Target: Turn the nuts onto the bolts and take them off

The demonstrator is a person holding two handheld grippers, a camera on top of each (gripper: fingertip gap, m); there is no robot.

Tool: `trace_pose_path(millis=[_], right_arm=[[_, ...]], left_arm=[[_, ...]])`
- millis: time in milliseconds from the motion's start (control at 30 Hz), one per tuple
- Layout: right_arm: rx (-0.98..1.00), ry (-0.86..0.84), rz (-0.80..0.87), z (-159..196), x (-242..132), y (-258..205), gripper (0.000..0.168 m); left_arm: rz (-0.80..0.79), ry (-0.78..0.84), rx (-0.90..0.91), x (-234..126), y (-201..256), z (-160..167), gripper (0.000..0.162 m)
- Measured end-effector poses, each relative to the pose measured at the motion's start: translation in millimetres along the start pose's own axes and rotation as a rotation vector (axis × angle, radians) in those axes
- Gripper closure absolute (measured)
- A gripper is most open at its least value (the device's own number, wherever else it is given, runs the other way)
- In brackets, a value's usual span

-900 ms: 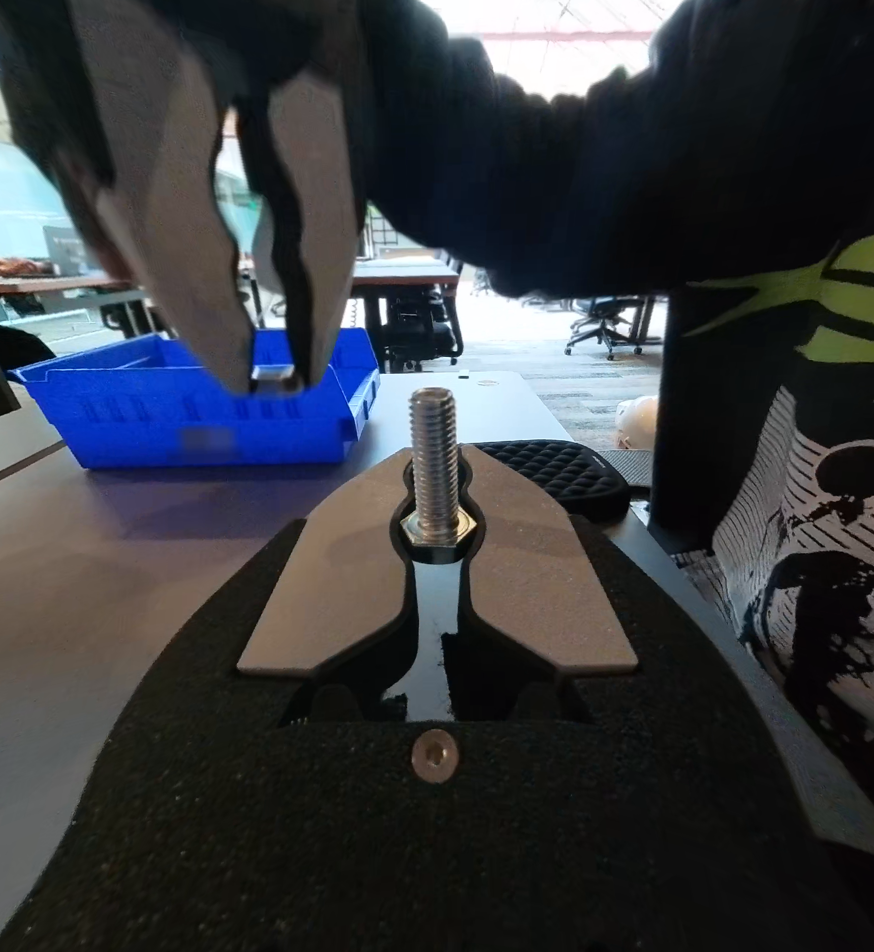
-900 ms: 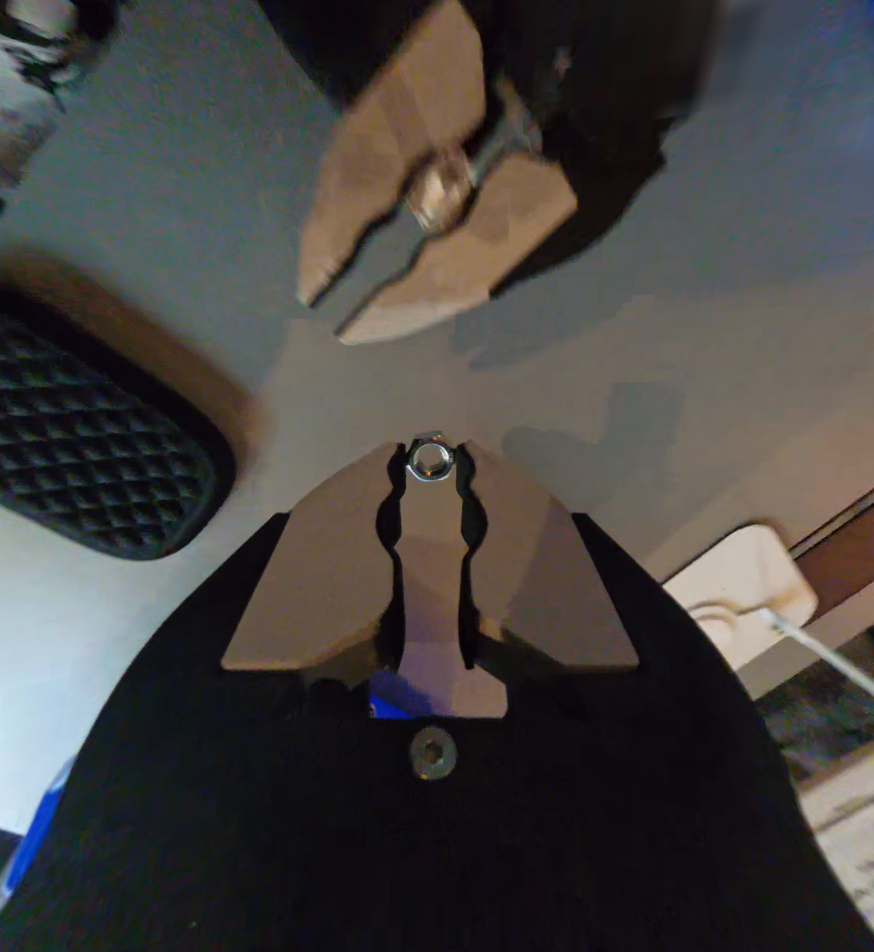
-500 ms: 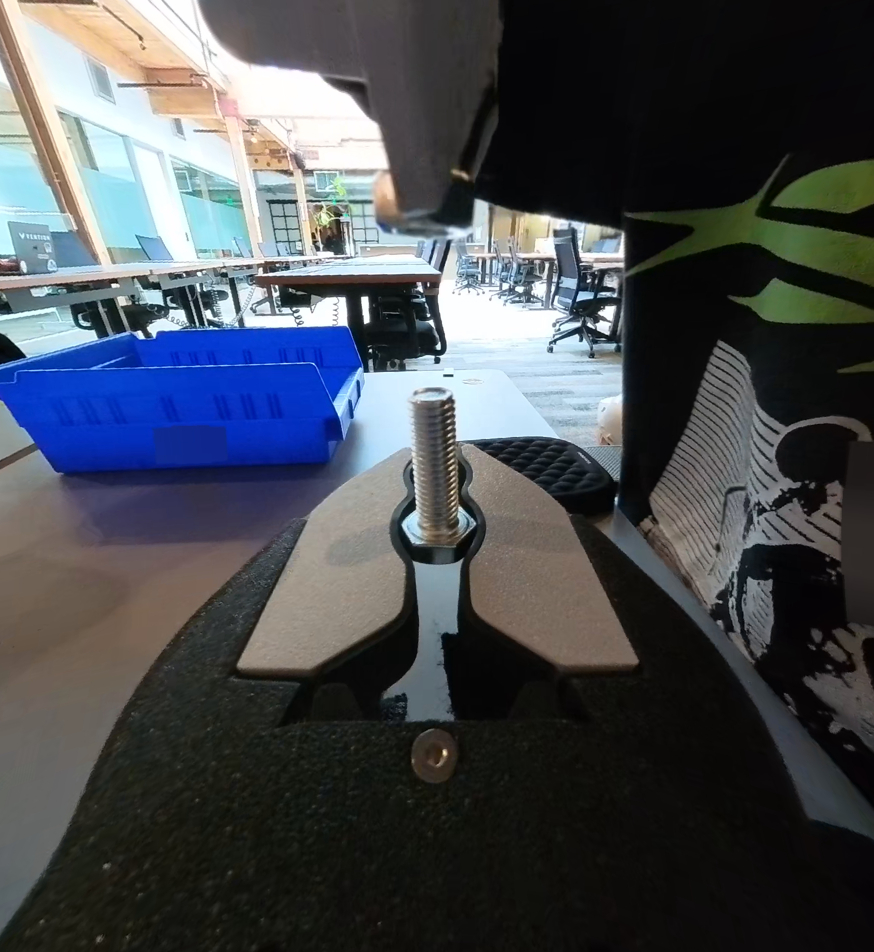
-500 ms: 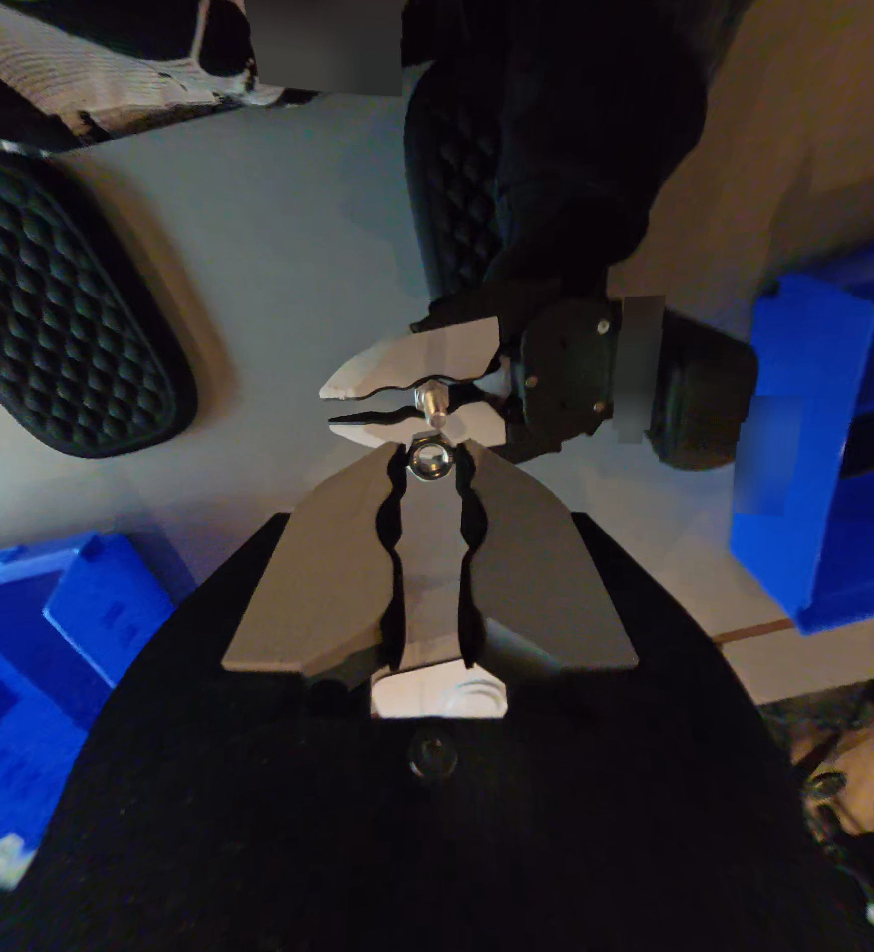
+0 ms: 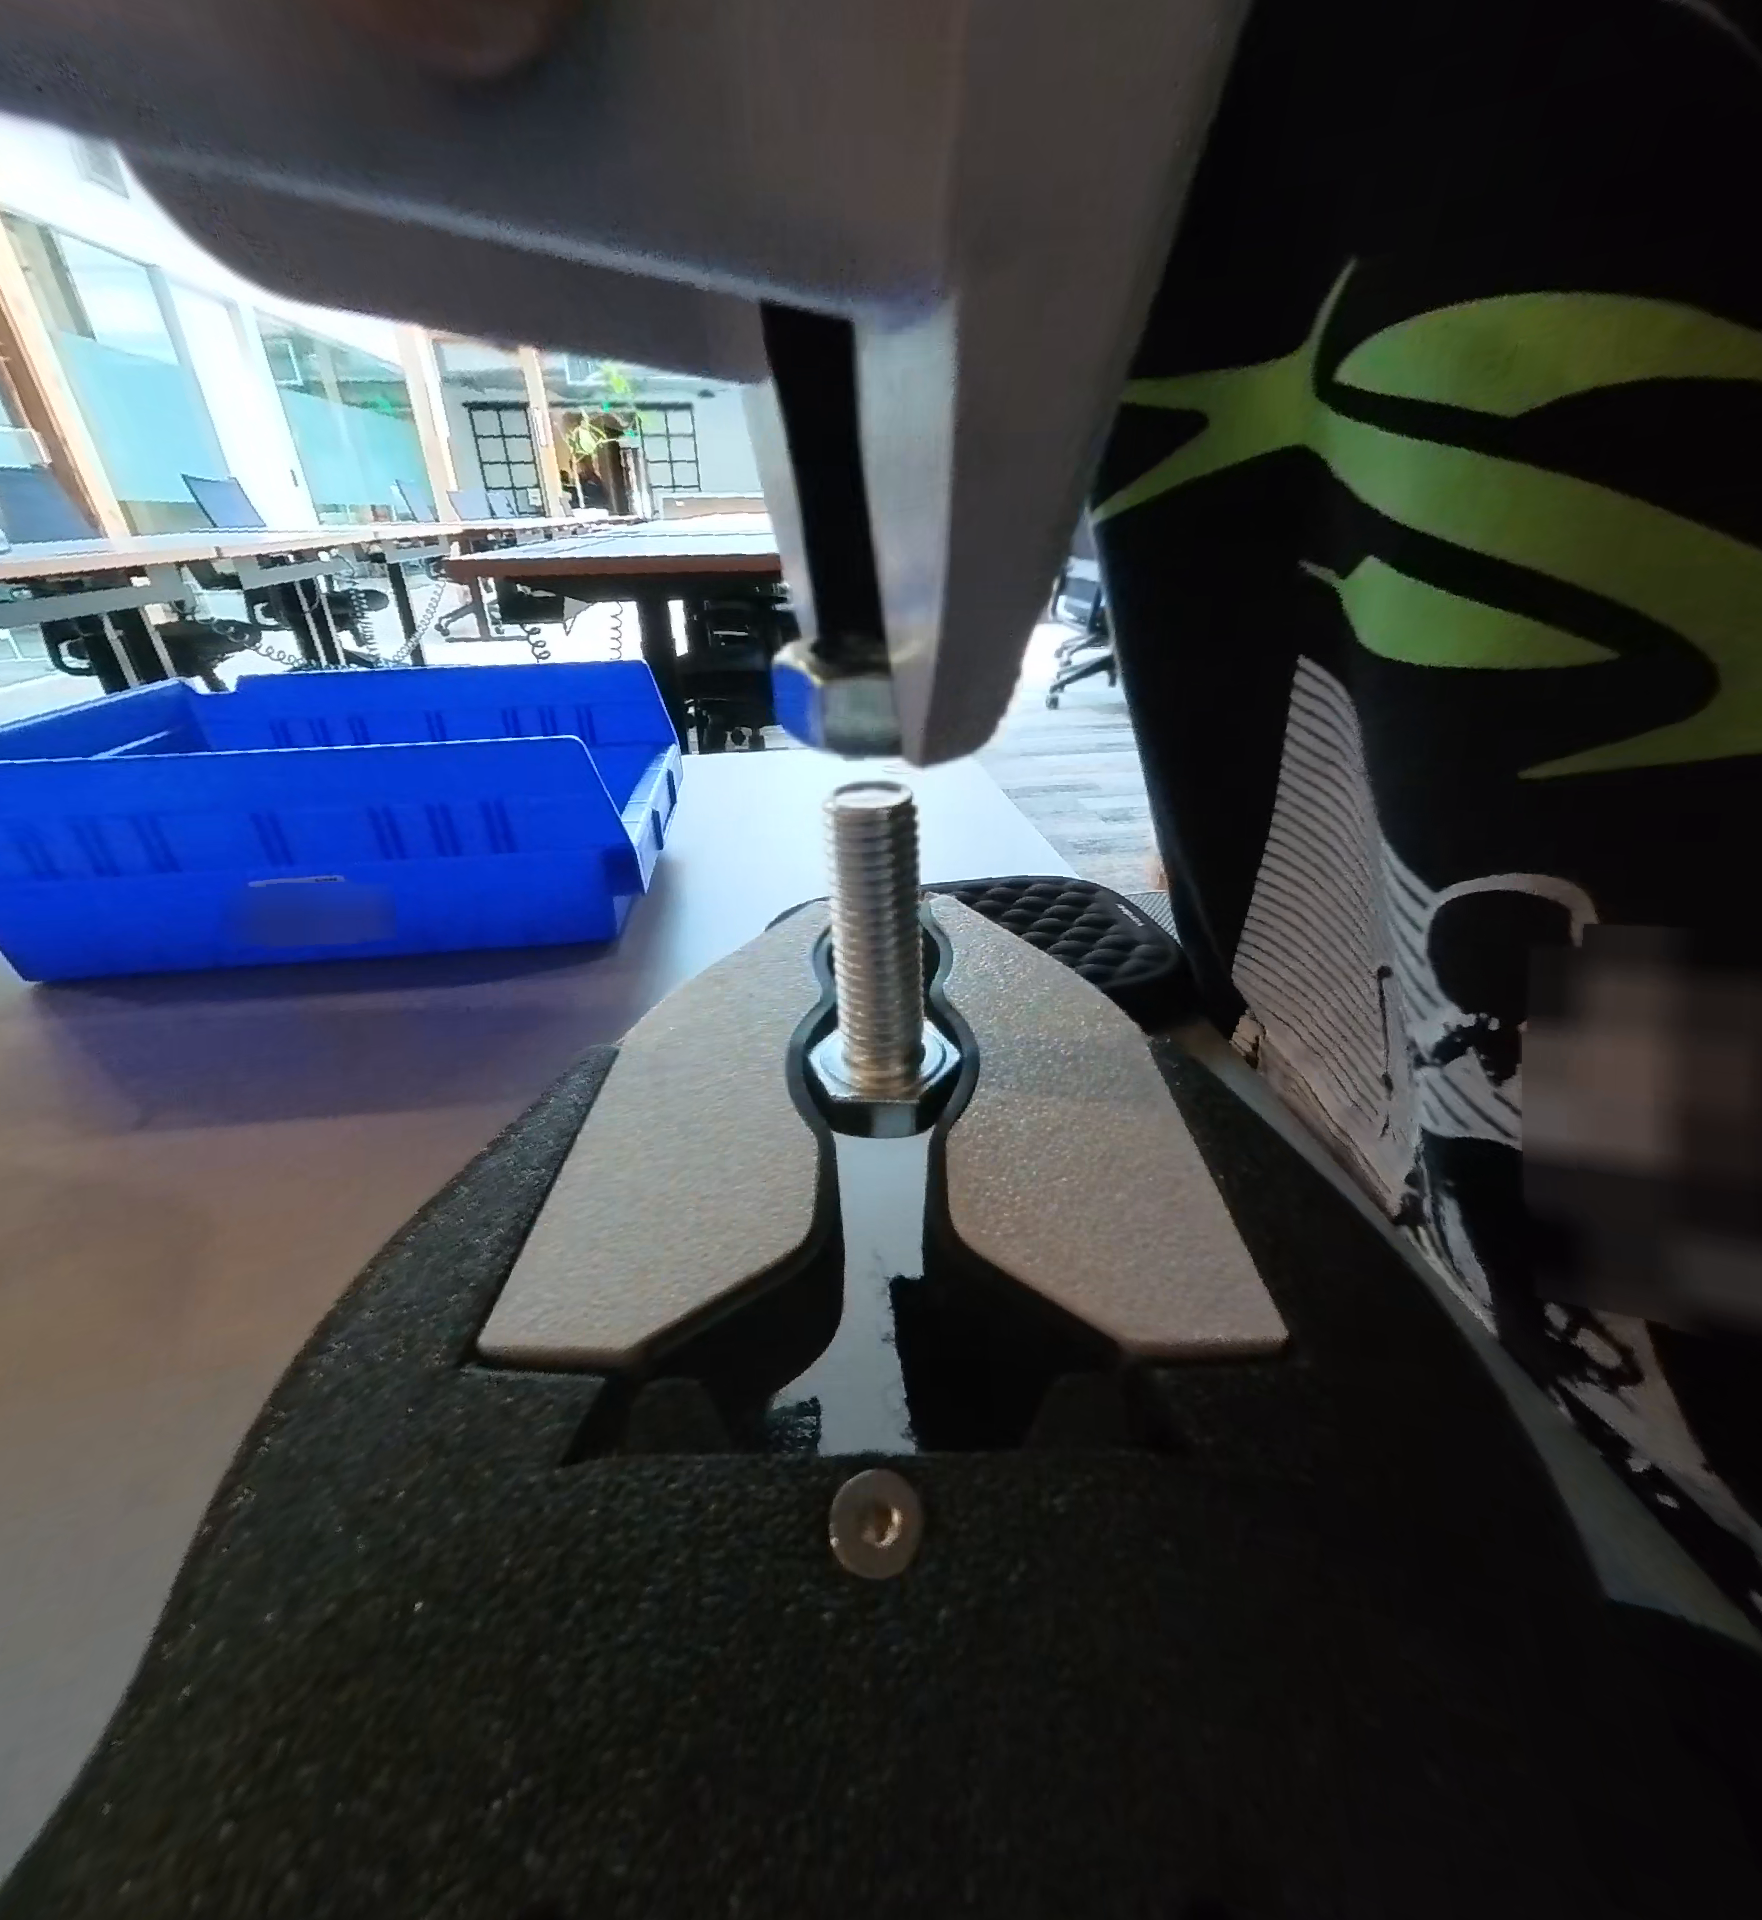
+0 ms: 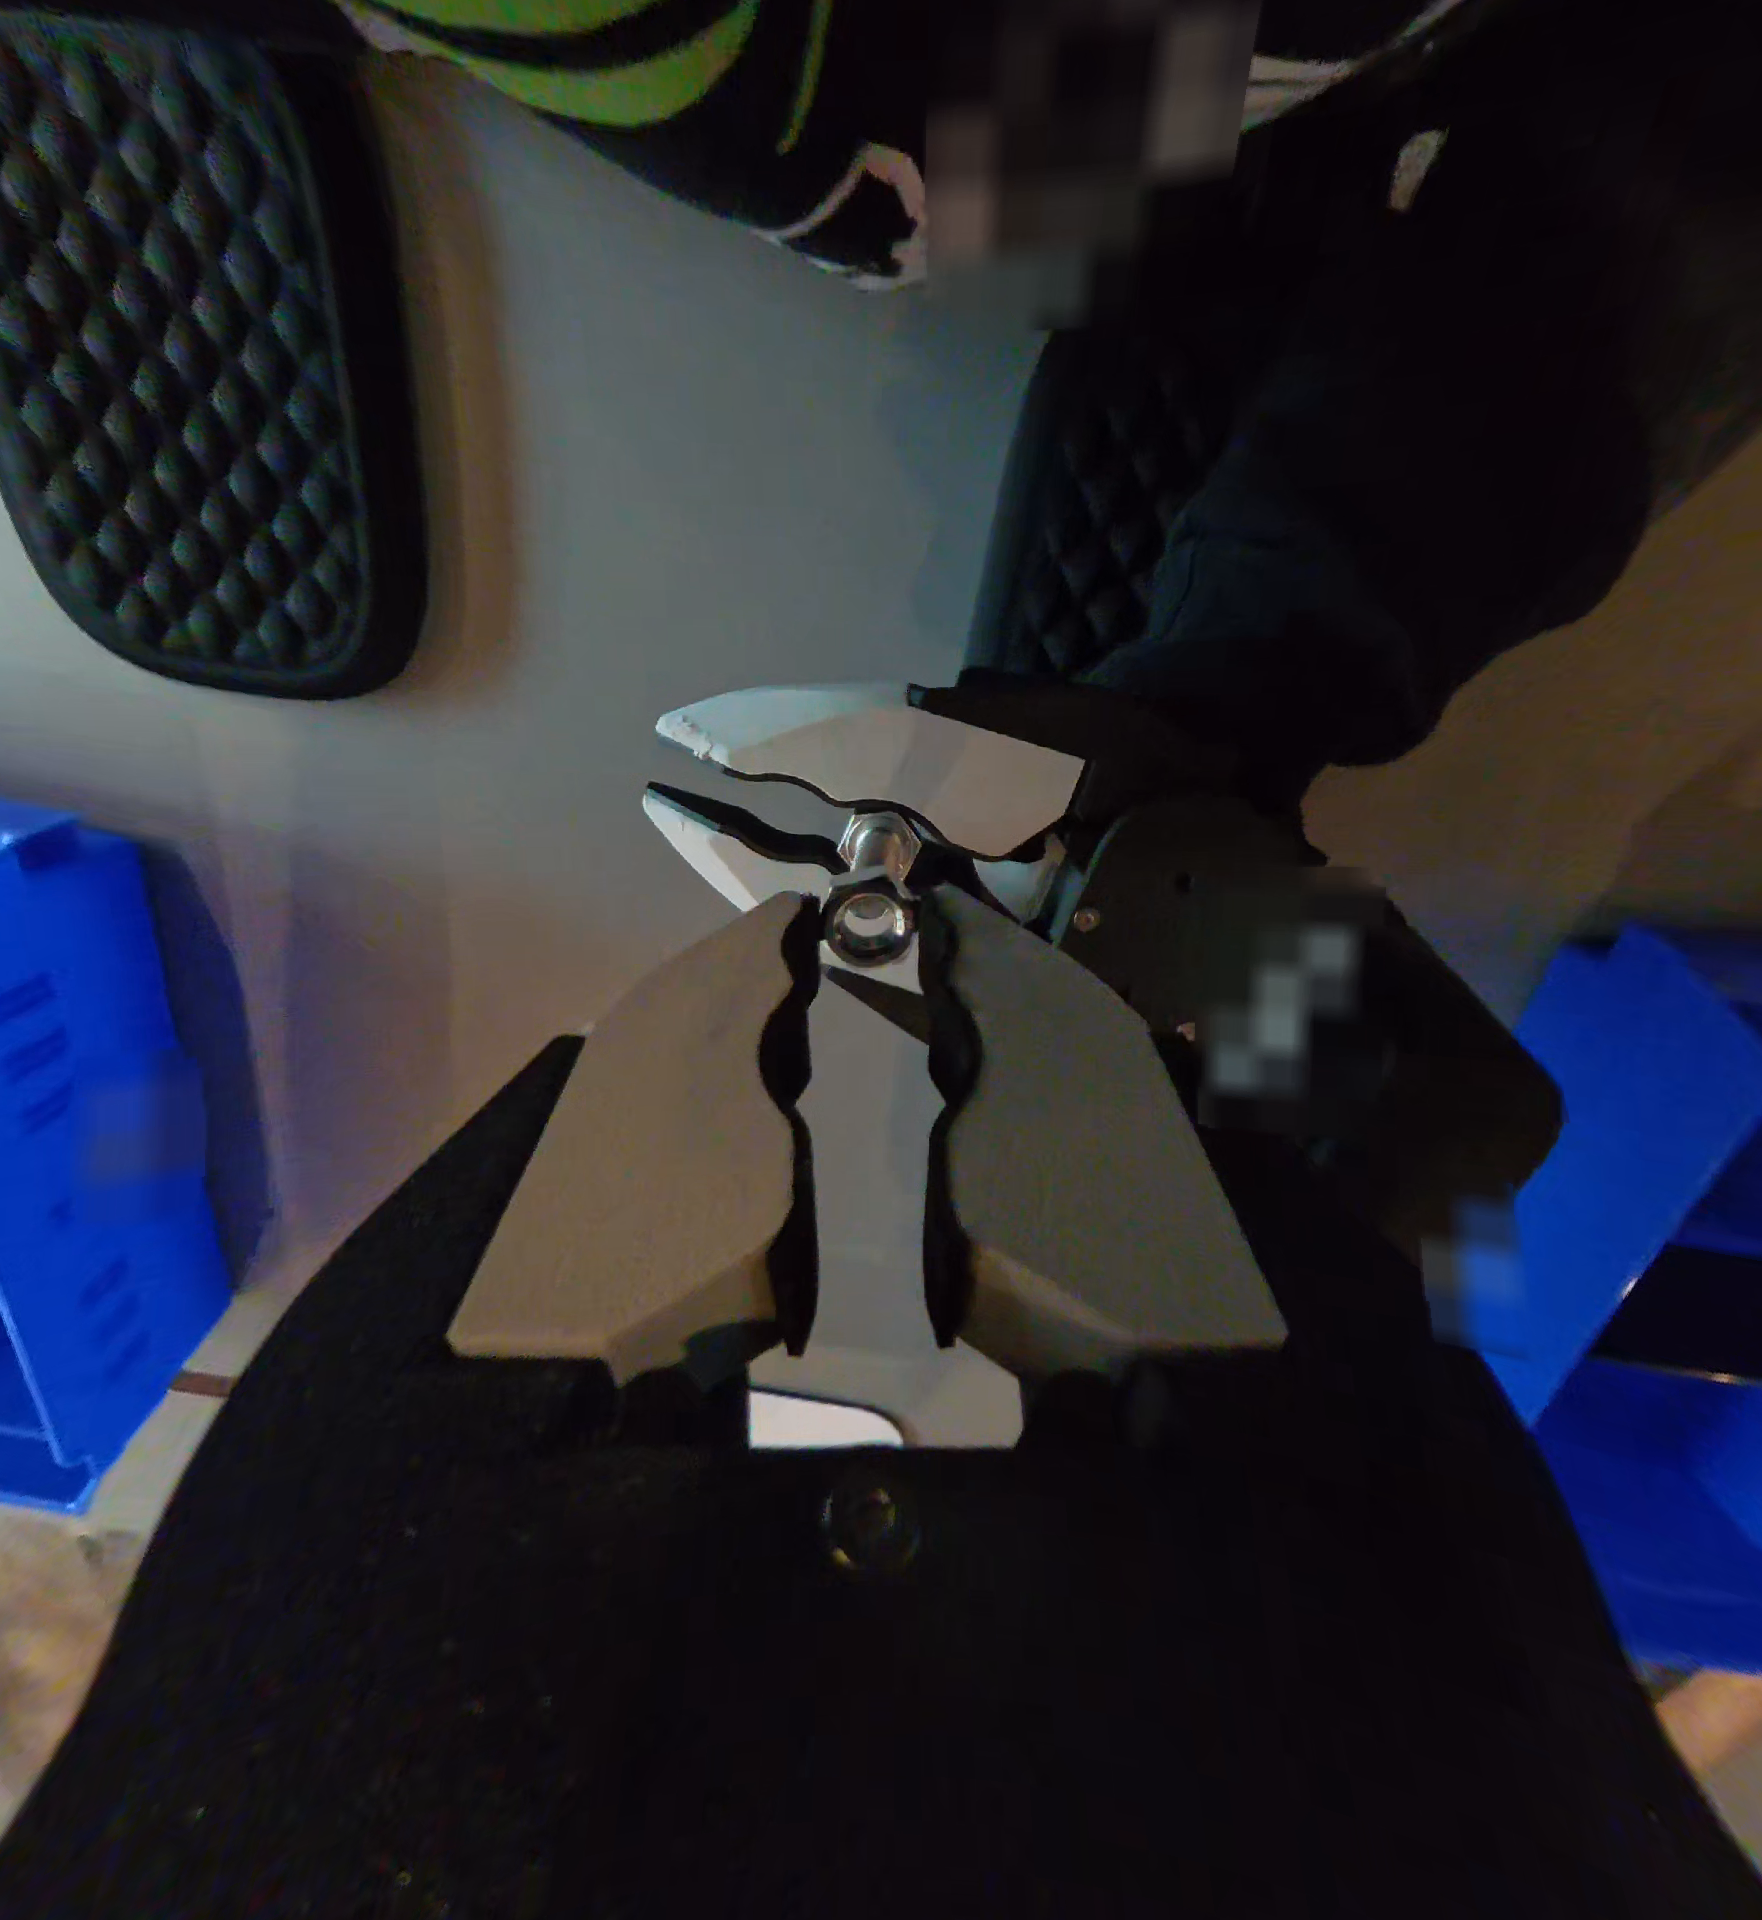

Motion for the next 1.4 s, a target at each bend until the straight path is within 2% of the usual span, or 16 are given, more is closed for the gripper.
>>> trace_pose_path(millis=[33, 500, 767, 1033, 1400], right_arm=[[-0.020, 0.003, -0.011, 0.2, 0.8, 0.7, 0.151], [-0.133, 0.053, -0.039, 5.1, 7.3, 2.8, 0.150], [-0.090, 0.059, -0.023, 7.7, 6.0, 3.4, 0.150], [0.232, 0.049, 0.082, 11.1, 3.6, 4.3, 0.150], [0.923, 0.002, 0.317, 14.8, 2.1, -2.1, 0.150]], left_arm=[[0.003, 0.000, 0.001, 0.0, 0.4, 0.0, 0.150], [0.015, 0.013, -0.006, -1.4, 0.9, -0.9, 0.150], [0.002, 0.014, -0.009, -1.9, -0.8, -0.6, 0.150], [-0.047, 0.032, -0.012, -4.0, -6.6, -2.7, 0.150], [-0.100, 0.028, -0.006, -5.0, -11.8, -2.5, 0.151]])
Point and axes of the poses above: each gripper's, where its closed fingertips meet, x out along the fingers, z out of its underside, y = z × x across the jaws, the point moved 2 cm from there along -x, back along the fingers, and after that the axes turned 8 degrees about y, right-handed, at the moved point
